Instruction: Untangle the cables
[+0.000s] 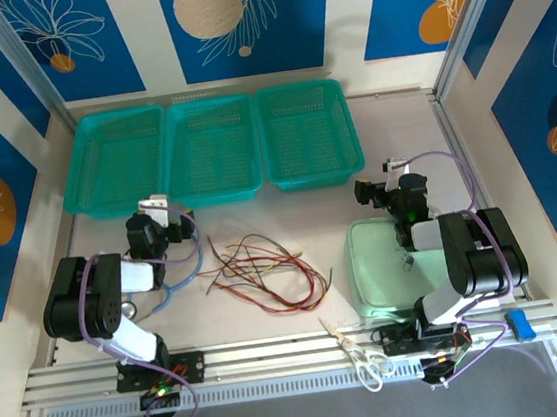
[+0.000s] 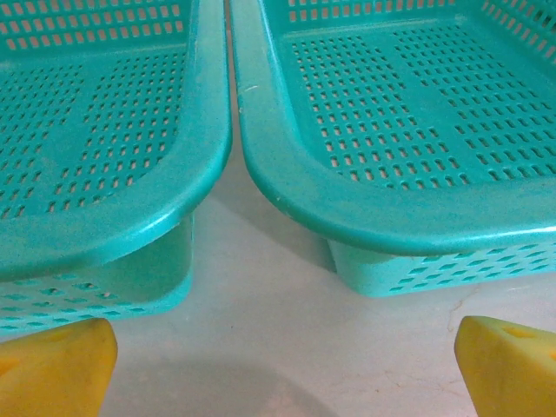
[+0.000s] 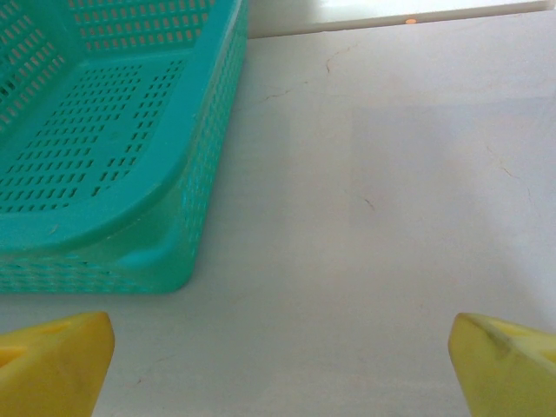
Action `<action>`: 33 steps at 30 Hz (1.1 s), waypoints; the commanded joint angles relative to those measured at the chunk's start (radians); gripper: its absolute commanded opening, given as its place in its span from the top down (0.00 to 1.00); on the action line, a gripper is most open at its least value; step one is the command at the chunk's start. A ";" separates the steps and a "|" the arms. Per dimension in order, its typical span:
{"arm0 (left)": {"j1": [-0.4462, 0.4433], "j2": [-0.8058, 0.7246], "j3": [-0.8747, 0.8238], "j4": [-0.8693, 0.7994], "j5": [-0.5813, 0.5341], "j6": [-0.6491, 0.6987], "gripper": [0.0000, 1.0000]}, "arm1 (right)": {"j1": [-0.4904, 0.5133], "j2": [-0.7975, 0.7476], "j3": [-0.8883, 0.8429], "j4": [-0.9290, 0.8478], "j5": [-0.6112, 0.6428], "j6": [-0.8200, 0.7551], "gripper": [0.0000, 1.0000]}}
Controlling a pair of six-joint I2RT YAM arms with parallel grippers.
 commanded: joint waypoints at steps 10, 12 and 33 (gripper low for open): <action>-0.002 -0.019 0.001 0.035 0.013 0.010 0.01 | 0.000 -0.048 -0.032 0.050 -0.040 -0.017 0.01; -0.002 -0.026 -0.063 0.151 0.045 0.018 0.01 | 0.022 -0.113 -0.091 0.105 -0.023 -0.039 0.01; -0.098 -0.753 0.158 -0.930 -0.321 -0.214 0.01 | 0.331 -0.915 0.002 -0.818 0.201 0.031 0.00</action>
